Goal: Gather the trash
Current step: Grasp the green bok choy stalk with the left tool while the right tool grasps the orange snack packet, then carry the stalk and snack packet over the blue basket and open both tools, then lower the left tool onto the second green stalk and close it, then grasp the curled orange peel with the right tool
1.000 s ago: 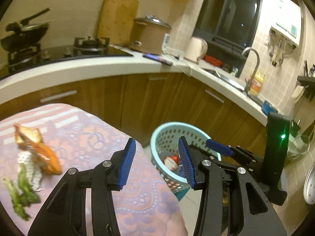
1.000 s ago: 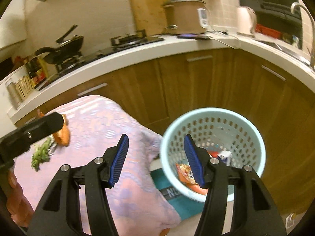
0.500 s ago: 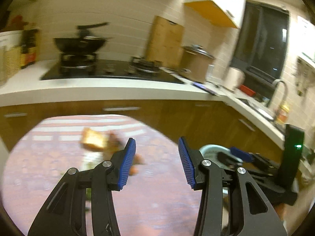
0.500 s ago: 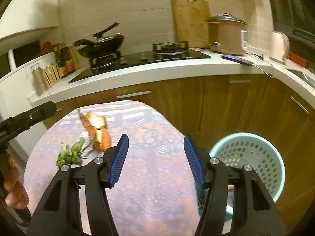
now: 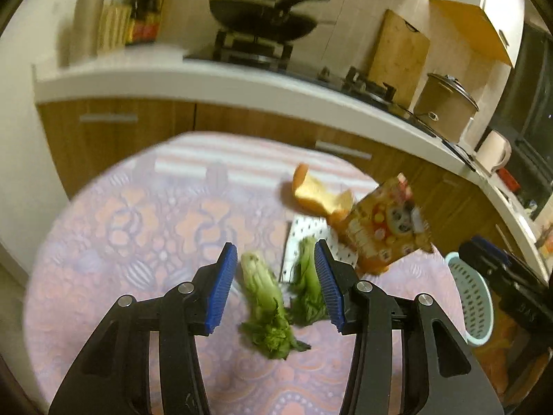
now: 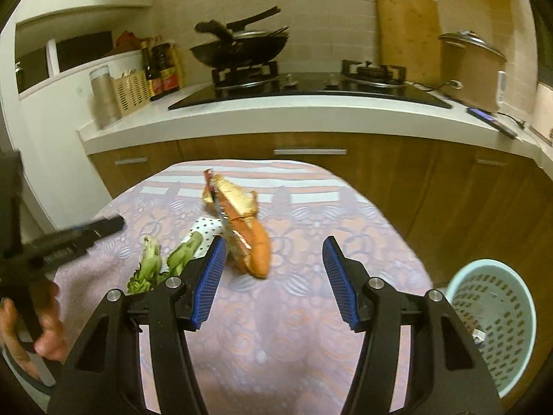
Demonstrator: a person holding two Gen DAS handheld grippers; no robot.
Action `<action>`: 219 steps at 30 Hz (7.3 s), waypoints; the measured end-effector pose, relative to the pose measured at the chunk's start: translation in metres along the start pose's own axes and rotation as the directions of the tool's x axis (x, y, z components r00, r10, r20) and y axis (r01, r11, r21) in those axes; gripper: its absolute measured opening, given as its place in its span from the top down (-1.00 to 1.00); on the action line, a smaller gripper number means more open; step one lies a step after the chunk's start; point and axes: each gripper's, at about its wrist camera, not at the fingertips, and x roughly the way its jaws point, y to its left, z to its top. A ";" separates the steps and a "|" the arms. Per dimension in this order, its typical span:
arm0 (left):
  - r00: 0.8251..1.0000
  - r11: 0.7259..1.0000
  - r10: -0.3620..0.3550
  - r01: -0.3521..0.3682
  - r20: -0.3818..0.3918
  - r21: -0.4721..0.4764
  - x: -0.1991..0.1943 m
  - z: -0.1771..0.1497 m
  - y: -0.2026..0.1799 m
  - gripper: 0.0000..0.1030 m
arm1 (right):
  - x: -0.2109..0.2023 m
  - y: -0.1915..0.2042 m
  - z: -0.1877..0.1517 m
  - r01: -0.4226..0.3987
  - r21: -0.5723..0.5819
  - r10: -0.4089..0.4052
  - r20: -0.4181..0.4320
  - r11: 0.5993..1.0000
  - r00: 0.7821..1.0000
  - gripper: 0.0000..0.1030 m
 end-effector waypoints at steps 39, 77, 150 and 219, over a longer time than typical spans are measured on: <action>0.992 0.998 0.058 -0.058 -0.114 0.001 0.036 -0.010 -0.007 0.64 | 0.034 0.037 0.007 -0.003 -0.121 -0.003 -0.044 0.993 0.999 0.70; 0.937 0.864 -0.326 0.350 -0.128 0.361 0.039 -0.023 -0.274 0.64 | -0.111 -0.182 -0.064 0.331 0.288 -0.352 0.021 0.898 0.936 0.71; 0.956 0.884 -0.270 0.293 -0.113 0.365 0.042 -0.033 -0.237 0.09 | -0.070 -0.189 -0.073 0.239 0.354 -0.228 -0.073 0.904 0.971 0.38; 0.999 0.998 -0.042 0.042 -0.006 -0.041 0.050 -0.012 -0.019 0.66 | 0.137 0.020 -0.003 0.012 0.038 -0.004 -0.221 0.999 0.975 0.05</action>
